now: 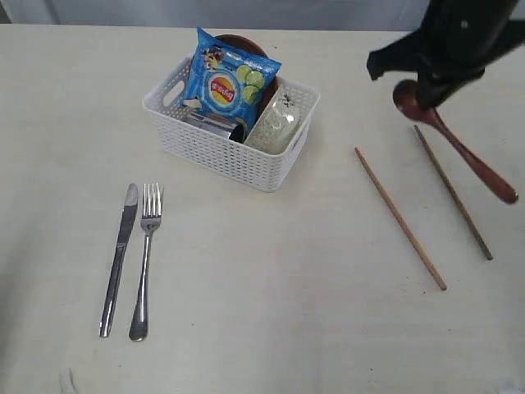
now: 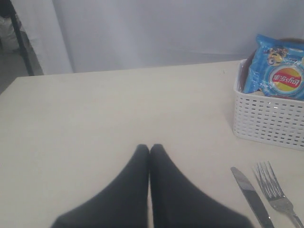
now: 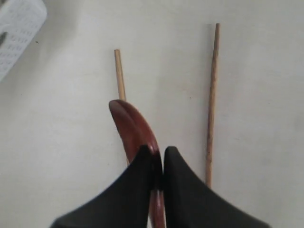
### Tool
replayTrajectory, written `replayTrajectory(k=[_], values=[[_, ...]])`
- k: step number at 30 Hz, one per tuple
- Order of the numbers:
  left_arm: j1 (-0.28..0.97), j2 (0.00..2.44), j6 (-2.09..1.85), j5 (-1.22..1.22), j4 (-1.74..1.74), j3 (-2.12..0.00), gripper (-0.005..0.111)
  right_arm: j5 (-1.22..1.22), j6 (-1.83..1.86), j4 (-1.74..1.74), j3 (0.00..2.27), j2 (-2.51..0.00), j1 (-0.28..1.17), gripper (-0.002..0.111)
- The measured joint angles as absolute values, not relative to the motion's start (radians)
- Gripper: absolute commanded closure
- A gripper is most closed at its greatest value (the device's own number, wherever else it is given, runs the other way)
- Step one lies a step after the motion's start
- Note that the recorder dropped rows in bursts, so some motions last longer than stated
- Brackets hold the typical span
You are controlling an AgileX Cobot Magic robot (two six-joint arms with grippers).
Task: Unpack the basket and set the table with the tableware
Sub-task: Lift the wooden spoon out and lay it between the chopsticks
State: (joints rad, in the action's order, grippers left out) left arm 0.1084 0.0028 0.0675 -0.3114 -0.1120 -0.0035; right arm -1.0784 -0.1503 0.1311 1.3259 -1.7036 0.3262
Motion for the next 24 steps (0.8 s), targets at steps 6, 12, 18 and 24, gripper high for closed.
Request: replayTrajectory(k=[6,12,18,24], values=[[0.108,0.003,0.067,-0.311,-0.112,-0.003,0.107,-0.911,-0.131,0.076,1.212,-1.743,0.244,0.109],[0.108,0.003,0.067,-0.311,-0.112,-0.003,0.107,-0.865,-0.108,0.072,1.206,-1.826,0.231,0.109],[0.108,0.003,0.067,-0.311,-0.112,-0.003,0.107,-0.806,-0.104,0.071,1.204,-1.894,0.231,0.104],[0.108,0.003,0.067,-0.311,-0.112,-0.003,0.107,-0.784,-0.104,0.071,1.204,-1.915,0.231,0.067]])
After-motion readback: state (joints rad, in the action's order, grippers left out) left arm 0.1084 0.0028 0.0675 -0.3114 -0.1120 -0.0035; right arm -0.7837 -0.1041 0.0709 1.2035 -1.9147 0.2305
